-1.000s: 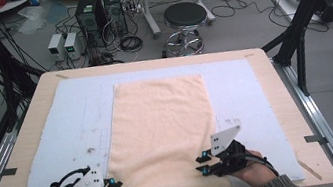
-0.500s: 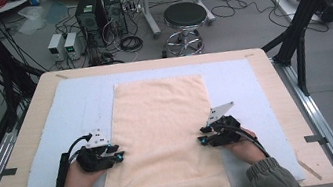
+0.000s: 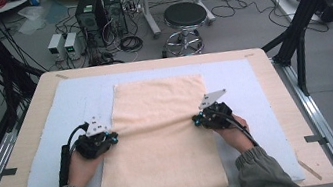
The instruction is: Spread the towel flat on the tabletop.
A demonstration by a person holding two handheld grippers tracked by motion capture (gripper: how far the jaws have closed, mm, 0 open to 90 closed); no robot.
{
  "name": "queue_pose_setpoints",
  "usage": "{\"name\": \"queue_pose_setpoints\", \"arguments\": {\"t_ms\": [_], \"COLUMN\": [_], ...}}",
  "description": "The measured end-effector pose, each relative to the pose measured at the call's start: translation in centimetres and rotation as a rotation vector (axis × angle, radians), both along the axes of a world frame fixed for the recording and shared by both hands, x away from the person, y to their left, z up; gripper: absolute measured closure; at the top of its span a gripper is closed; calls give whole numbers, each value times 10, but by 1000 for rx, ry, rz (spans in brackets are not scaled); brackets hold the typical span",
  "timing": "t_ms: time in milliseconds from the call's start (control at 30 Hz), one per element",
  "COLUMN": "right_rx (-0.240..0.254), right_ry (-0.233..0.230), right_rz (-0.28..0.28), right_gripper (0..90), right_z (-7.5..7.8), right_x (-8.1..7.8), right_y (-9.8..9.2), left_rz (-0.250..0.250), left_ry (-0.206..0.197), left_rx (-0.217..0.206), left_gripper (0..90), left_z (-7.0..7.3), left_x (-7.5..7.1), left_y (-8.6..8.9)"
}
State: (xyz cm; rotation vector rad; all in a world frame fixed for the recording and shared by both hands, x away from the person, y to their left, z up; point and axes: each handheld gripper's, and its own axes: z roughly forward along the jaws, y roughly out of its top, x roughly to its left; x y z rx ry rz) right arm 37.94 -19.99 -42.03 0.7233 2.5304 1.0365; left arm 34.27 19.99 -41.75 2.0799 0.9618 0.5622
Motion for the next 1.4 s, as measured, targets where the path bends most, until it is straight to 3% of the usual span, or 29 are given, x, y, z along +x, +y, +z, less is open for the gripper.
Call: {"name": "queue_pose_setpoints", "arguments": {"t_ms": [100,167,200,300,467,667,767,800,833,900,933,1000,1100,1167,1300,1400], "right_rx": [33,41,51,68,58,26,1,-13,-32,5,1,-14,-46,-34,-10,25], "right_ry": [4,8,8,23,28,61,87,100,119,131,132,130,95,67,14,21], "right_rz": [-49,-53,-42,-1,104,206,233,238,245,251,256,274,256,223,118,65], "right_gripper": [818,752,729,673,615,572,583,604,636,761,823,861,868,867,847,767], "right_z": [1,2,3,11,22,9,-2,-7,-12,-15,-14,-13,-7,-2,8,11], "right_x": [16,17,16,5,-31,-76,-85,-85,-84,-82,-81,-77,-72,-64,-41,-27], "right_y": [0,-1,-3,-7,-6,-4,-2,-1,1,2,2,4,7,7,0,-2], "left_rz": [61,67,51,-1,-160,-320,-362,-377,-383,-391,-391,-390,-320,-266,-163,-103], "left_ry": [-11,-13,-5,7,11,48,92,112,103,110,112,109,71,43,-3,4], "left_rx": [-30,-44,-65,-51,-25,11,53,61,36,37,45,63,46,7,-9,-26], "left_gripper": [834,748,725,660,560,503,529,582,630,758,817,854,862,862,855,733], "left_z": [3,3,3,7,12,-3,-13,-17,-18,-18,-17,-15,-11,-6,-1,0], "left_x": [17,19,18,8,-26,-67,-73,-72,-72,-70,-68,-63,-52,-41,-19,-10], "left_y": [-1,2,4,8,8,8,8,8,9,7,4,0,-5,-4,-8,-5]}}
